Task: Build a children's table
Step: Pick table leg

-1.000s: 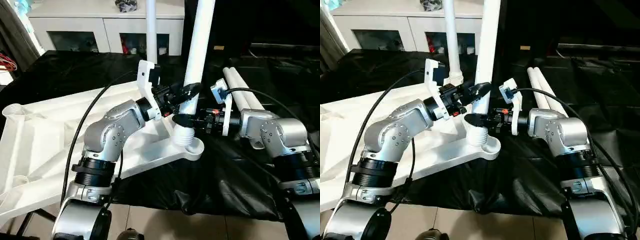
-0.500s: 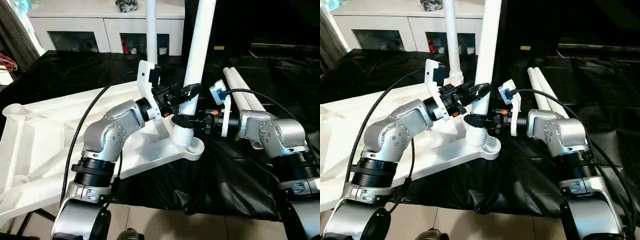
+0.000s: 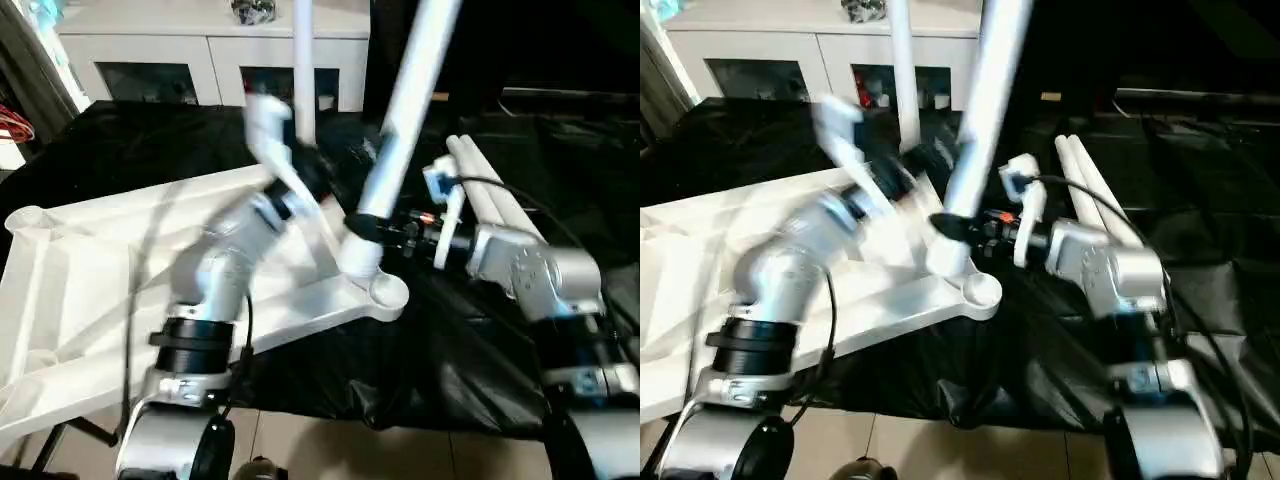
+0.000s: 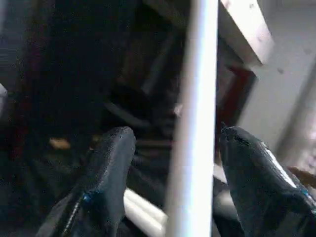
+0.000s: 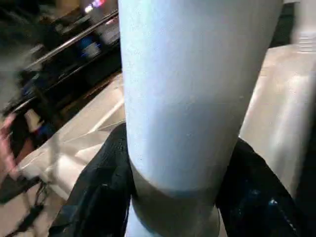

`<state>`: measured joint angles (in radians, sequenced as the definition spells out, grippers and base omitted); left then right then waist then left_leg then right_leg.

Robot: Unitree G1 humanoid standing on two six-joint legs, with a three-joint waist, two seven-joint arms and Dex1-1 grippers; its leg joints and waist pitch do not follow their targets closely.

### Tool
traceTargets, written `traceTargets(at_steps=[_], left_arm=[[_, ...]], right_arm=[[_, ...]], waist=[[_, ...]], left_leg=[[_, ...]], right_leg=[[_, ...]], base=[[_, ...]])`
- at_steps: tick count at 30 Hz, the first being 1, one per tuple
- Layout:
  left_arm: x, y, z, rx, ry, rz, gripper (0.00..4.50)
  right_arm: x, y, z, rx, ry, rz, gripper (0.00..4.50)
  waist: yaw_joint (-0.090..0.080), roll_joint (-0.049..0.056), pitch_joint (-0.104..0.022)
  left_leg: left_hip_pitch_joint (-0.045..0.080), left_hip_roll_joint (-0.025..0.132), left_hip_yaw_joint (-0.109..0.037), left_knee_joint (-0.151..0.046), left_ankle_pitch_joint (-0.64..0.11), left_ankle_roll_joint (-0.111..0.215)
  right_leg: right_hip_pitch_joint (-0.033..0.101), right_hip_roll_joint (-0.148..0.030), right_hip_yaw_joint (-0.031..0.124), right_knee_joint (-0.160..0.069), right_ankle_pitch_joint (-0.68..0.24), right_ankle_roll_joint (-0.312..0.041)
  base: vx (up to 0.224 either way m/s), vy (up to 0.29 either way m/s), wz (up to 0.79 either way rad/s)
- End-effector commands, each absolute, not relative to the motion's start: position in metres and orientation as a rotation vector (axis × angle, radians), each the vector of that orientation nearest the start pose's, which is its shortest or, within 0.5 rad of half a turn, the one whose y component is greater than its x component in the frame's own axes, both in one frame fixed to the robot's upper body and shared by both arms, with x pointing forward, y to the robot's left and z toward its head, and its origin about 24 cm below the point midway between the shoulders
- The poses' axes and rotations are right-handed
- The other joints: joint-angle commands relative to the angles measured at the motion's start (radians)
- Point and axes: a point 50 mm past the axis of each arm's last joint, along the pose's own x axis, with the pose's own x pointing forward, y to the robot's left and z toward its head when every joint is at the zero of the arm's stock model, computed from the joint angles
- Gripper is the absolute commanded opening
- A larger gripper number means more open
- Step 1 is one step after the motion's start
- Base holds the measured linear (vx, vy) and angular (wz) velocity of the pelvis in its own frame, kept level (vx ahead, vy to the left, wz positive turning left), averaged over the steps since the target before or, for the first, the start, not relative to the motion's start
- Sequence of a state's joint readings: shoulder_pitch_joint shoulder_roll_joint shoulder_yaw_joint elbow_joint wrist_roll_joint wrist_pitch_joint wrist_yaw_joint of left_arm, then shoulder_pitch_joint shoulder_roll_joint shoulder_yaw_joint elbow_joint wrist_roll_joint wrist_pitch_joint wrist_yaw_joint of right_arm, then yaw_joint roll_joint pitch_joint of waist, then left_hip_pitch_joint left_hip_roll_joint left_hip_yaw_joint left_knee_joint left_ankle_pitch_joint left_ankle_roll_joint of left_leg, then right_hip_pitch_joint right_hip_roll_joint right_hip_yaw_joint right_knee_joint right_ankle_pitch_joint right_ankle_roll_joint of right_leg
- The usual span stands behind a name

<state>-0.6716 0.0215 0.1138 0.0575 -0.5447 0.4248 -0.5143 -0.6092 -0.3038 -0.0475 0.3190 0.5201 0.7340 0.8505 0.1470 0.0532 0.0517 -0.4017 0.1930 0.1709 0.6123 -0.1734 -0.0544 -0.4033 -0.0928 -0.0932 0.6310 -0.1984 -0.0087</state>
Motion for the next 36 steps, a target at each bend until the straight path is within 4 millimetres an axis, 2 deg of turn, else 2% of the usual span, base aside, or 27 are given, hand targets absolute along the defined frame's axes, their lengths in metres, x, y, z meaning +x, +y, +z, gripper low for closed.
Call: traceTargets(at_steps=[1,2,3,5,7,8,10,11,14,18,21,22,24,28,31,36], left_arm=[[0.320,0.094,0.189,-0.297,-0.213,-0.847,3.06],[0.316,0.096,0.184,-0.253,-0.185,-0.866,3.06],[0.313,0.097,0.179,-0.214,-0.158,-0.884,3.06],[0.306,0.100,0.161,-0.050,-0.073,-0.922,3.06],[0.302,0.101,0.153,0.011,-0.043,-0.936,3.06],[0.293,0.104,0.129,0.124,0.059,-0.989,3.06],[0.281,0.109,0.101,0.223,0.188,-1.033,3.06],[0.274,0.111,0.084,0.261,0.263,-1.061,3.06],[0.272,0.113,0.070,0.282,0.340,-1.058,3.06],[0.275,0.115,0.063,0.292,0.394,-1.036,3.06],[0.278,0.117,0.058,0.305,0.430,-1.037,3.06],[0.279,0.118,0.056,0.308,0.441,-1.037,2.88],[0.280,0.118,0.056,0.287,0.458,-1.031,2.70],[0.282,0.118,0.055,0.256,0.490,-1.016,2.32],[0.284,0.118,0.053,0.254,0.509,-0.994,2.11],[0.286,0.117,0.052,0.251,0.525,-0.989,1.69]], right_arm=[[0.332,-0.148,0.117,0.352,0.240,0.861,1.89],[0.332,-0.151,0.115,0.339,0.233,0.822,1.89],[0.331,-0.153,0.114,0.332,0.231,0.797,1.89],[0.329,-0.159,0.112,0.281,0.219,0.748,1.89],[0.328,-0.160,0.111,0.266,0.210,0.731,1.89],[0.324,-0.163,0.111,0.244,0.184,0.705,1.89],[0.318,-0.166,0.111,0.216,0.164,0.670,1.89],[0.313,-0.167,0.109,0.175,0.161,0.654,1.89],[0.308,-0.167,0.106,0.133,0.178,0.635,1.89],[0.305,-0.164,0.105,0.122,0.184,0.645,1.89],[0.302,-0.161,0.102,0.102,0.197,0.651,1.89],[0.301,-0.160,0.101,0.095,0.203,0.651,1.89],[0.300,-0.158,0.100,0.089,0.211,0.661,1.89],[0.300,-0.154,0.098,0.087,0.222,0.670,1.89],[0.302,-0.152,0.098,0.086,0.226,0.672,1.89],[0.303,-0.149,0.094,0.075,0.239,0.678,1.89]], waist=[[0.004,-0.008,-0.086],[0.001,-0.012,-0.085],[0.000,-0.010,-0.085],[-0.003,-0.004,-0.081],[-0.005,0.000,-0.080],[-0.005,0.002,-0.077],[-0.009,0.004,-0.075],[-0.011,0.006,-0.077],[-0.014,0.009,-0.077],[-0.017,0.007,-0.072],[-0.023,0.001,-0.065],[-0.026,0.001,-0.065],[-0.032,0.000,-0.067],[-0.036,-0.006,-0.070],[-0.037,-0.005,-0.071],[-0.037,-0.005,-0.072]], left_leg=[[0.017,0.032,-0.010,-0.055,-0.056,0.048],[0.016,0.038,-0.013,-0.060,-0.053,0.043],[0.017,0.035,-0.012,-0.061,-0.054,0.040],[0.024,0.031,-0.009,-0.063,-0.099,0.019],[0.027,0.034,-0.011,-0.069,-0.138,-0.001],[0.027,0.035,-0.014,-0.074,-0.165,-0.010],[0.028,0.036,-0.015,-0.077,-0.186,-0.019],[0.027,0.034,-0.014,-0.077,-0.179,-0.024],[0.031,0.031,-0.011,-0.077,-0.199,-0.035],[0.030,0.030,-0.013,-0.082,-0.250,-0.039],[0.031,0.026,-0.013,-0.085,-0.289,-0.040],[0.032,0.026,-0.014,-0.086,-0.290,-0.041],[0.032,0.026,-0.015,-0.086,-0.285,-0.041],[0.028,0.027,-0.012,-0.083,-0.237,-0.024],[0.027,0.026,-0.011,-0.081,-0.208,-0.014],[0.028,0.027,-0.010,-0.080,-0.200,-0.010]], right_leg=[[0.062,-0.058,0.046,-0.060,-0.034,-0.212],[0.059,-0.059,0.046,-0.058,-0.044,-0.193],[0.059,-0.057,0.045,-0.058,-0.055,-0.186],[0.052,-0.053,0.047,-0.072,-0.132,-0.164],[0.051,-0.053,0.048,-0.076,-0.170,-0.146],[0.049,-0.053,0.048,-0.079,-0.194,-0.134],[0.047,-0.052,0.051,-0.080,-0.202,-0.115],[0.047,-0.051,0.052,-0.077,-0.184,-0.111],[0.044,-0.048,0.052,-0.079,-0.179,-0.129],[0.046,-0.052,0.052,-0.086,-0.244,-0.127],[0.045,-0.054,0.053,-0.099,-0.344,-0.100],[0.043,-0.054,0.053,-0.102,-0.365,-0.089],[0.044,-0.055,0.054,-0.101,-0.362,-0.088],[0.046,-0.054,0.054,-0.094,-0.300,-0.116],[0.047,-0.052,0.055,-0.091,-0.264,-0.125],[0.048,-0.052,0.055,-0.089,-0.241,-0.140]], base=[[0.000,0.000,0.00],[0.000,0.000,0.00],[0.000,0.000,0.00],[0.000,0.000,0.00],[0.000,0.000,0.00],[0.000,0.000,0.00],[0.000,0.000,0.00],[0.000,0.000,0.00],[0.000,0.000,0.00],[0.000,0.000,0.00],[0.000,0.000,0.00],[0.000,0.000,0.00],[0.000,0.000,0.00],[0.000,0.000,0.00],[0.000,0.000,0.00],[0.000,0.000,0.00]])
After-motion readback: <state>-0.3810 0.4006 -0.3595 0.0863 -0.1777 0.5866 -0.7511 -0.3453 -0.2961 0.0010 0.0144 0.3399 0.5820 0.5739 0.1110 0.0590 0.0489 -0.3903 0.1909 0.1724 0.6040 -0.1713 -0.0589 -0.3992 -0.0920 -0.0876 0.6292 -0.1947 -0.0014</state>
